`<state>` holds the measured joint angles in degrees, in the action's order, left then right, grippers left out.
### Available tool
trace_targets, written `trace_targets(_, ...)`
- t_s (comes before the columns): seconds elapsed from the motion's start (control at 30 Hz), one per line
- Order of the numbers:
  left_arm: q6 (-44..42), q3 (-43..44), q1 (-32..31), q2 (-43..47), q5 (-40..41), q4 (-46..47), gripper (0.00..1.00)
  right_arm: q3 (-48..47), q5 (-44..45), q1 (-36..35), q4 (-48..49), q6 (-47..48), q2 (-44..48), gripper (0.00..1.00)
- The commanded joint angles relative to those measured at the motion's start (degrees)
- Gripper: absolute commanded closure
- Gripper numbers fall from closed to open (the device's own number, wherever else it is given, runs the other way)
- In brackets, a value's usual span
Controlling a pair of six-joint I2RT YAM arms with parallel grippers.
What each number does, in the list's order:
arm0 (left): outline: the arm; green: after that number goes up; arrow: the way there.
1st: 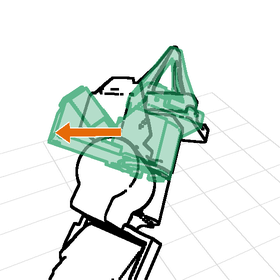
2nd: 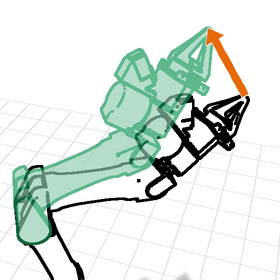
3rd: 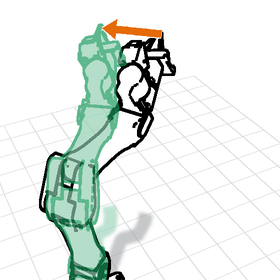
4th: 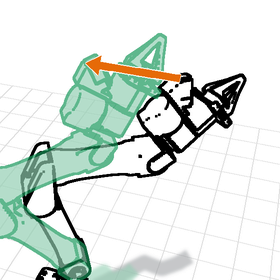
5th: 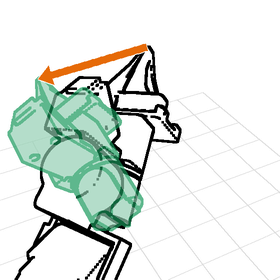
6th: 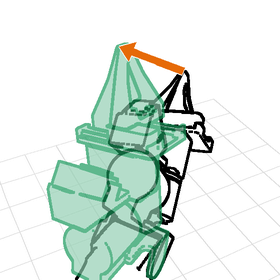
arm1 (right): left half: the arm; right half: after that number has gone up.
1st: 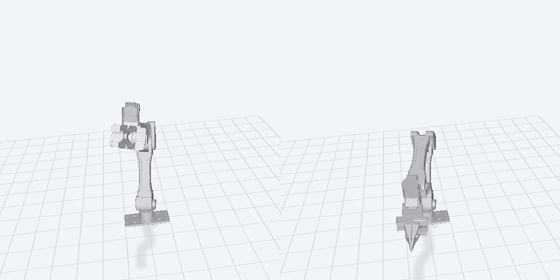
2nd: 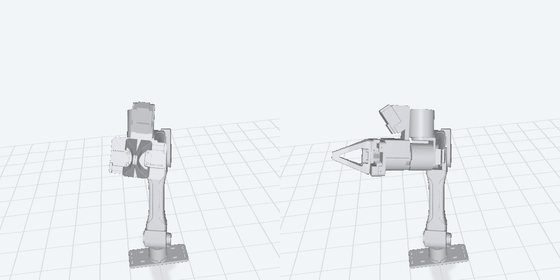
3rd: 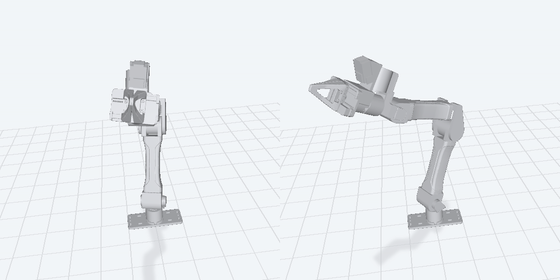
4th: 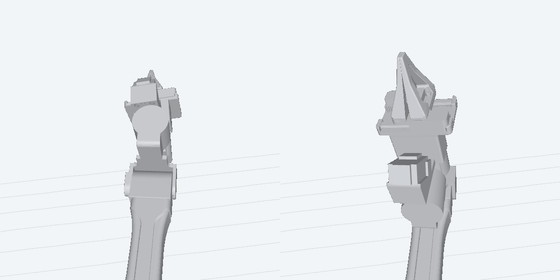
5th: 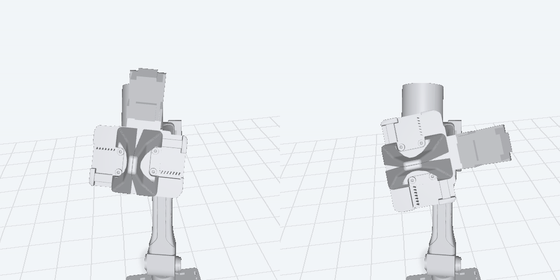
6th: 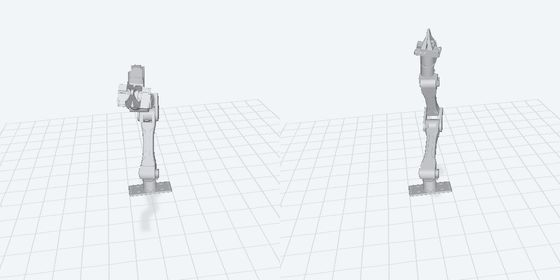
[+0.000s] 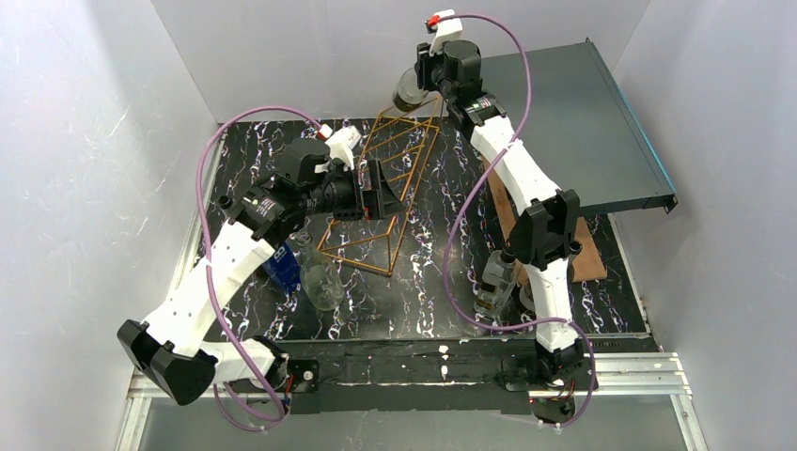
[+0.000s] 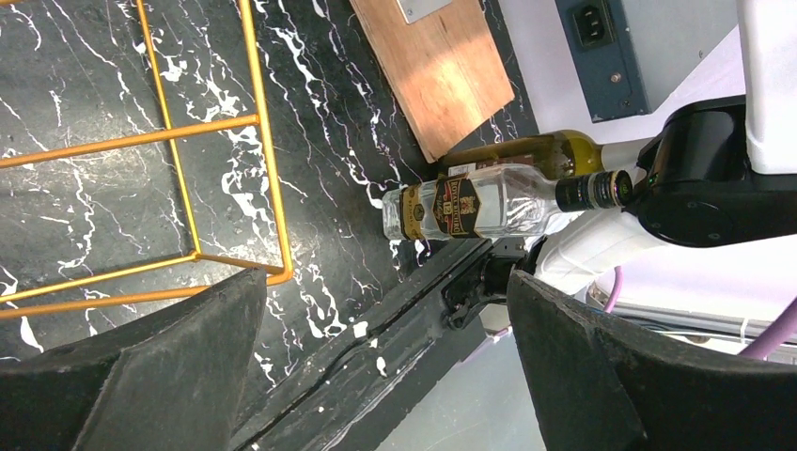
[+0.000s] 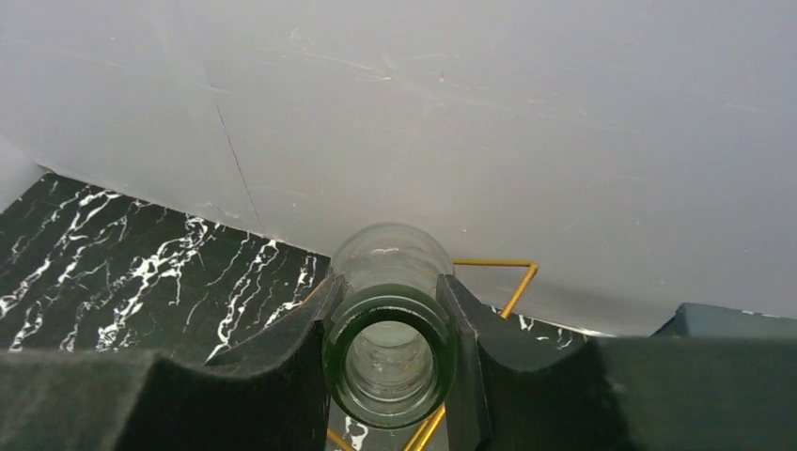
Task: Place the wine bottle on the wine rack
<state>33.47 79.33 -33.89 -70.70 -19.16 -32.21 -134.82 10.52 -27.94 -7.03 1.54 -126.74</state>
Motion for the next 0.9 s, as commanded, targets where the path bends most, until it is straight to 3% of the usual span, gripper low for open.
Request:
trace_targets(0.0,-1.13,0.57,-0.21,2.21,1.83,-1.88,0.01,-4.93,0.65,2.42,13.27,-4.82,1.77,0.99)
trace_targets(0.3,-1.05,0.76,-0.21,0.81,3.30,-2.33,0.01,-4.86,-1.23,5.97,13.23,-15.49,-2.32,0.99)
trace_targets(0.87,-2.45,4.01,-1.79,-4.77,4.41,-2.60,0.01,1.89,-0.62,5.63,11.06,-15.30,4.47,0.99)
